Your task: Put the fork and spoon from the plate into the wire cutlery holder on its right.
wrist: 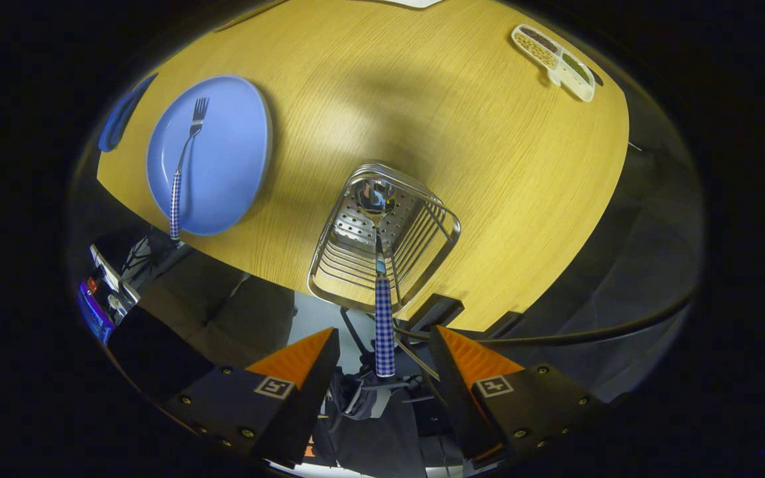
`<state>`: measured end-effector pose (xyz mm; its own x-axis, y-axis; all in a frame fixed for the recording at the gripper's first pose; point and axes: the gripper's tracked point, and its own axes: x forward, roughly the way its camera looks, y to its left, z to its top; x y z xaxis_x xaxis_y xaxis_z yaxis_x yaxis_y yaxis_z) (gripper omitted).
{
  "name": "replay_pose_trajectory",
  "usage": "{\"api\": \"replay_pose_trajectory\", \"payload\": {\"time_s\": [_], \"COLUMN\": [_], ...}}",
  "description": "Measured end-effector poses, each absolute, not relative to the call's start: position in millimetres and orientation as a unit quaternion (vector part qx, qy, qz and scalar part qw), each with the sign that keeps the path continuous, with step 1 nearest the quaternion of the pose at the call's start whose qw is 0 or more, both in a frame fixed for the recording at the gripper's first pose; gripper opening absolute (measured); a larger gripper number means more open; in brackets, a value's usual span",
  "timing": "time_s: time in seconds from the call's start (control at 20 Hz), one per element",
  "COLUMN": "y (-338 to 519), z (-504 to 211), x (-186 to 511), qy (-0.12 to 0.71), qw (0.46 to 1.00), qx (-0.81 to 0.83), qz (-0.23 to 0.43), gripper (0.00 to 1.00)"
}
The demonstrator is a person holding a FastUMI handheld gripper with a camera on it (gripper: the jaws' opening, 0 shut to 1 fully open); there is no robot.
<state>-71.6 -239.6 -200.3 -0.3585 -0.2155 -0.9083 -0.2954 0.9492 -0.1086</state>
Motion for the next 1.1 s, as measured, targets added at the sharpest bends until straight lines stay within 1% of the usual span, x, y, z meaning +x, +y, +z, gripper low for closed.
{"api": "replay_pose_trajectory", "payload": {"time_s": [0.05,0.1,0.15,0.2,0.45,0.75,0.85,1.1], "y": [-240.9,-242.1,-240.9,-239.2,-227.2,-179.1,-166.1,-109.3], "z": [-195.1,-189.4,-182.9,-177.9,-164.1,-149.5,-146.8,-171.3], "x": [-72.7,-72.1,-73.9,-74.6,-93.6,-152.1,-164.4,-161.0], "qy": [0.817,0.808,0.797,0.787,0.746,0.738,0.735,0.689], "qw": [0.555,0.568,0.583,0.596,0.648,0.667,0.67,0.723], "qx": [-0.156,-0.158,-0.156,-0.155,-0.151,-0.105,-0.103,-0.048], "qz": [0.031,0.026,0.023,0.021,0.004,0.003,-0.008,0.016], "gripper": [0.85,0.89,0.96,0.97,0.97,0.97,0.97,0.98]}}
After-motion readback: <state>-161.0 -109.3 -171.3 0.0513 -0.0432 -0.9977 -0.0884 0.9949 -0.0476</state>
